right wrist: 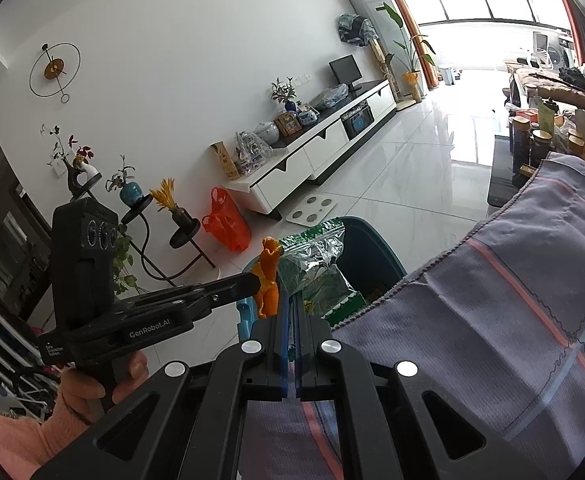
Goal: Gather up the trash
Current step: 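Lower both held items into the teal basket and open both grippers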
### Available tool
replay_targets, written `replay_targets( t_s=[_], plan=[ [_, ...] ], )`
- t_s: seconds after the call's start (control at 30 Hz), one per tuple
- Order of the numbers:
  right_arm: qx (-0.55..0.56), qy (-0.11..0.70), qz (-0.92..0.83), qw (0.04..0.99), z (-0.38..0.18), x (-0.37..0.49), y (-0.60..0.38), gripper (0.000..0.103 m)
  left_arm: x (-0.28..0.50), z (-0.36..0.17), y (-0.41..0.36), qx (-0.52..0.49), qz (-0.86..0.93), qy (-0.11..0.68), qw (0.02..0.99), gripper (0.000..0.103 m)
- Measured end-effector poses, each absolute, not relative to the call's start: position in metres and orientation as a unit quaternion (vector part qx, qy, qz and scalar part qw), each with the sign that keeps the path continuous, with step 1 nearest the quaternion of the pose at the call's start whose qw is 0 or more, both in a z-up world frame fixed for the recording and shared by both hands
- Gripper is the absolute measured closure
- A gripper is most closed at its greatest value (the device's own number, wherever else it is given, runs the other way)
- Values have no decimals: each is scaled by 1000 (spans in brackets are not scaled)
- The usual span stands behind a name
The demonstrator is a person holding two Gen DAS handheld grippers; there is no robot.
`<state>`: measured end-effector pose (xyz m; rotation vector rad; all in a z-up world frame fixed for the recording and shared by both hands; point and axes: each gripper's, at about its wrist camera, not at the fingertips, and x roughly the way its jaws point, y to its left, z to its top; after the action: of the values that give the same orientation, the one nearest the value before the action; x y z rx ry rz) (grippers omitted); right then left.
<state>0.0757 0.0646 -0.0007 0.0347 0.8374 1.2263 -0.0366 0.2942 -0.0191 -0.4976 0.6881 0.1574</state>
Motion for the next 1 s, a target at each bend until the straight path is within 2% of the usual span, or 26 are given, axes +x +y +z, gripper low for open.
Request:
replay_targets(
  t_s=[1.0],
  plan=[
    [-1,402,558,726,-7,77,101,101,-29,-40,309,-254,99,348,897,94]
  ],
)
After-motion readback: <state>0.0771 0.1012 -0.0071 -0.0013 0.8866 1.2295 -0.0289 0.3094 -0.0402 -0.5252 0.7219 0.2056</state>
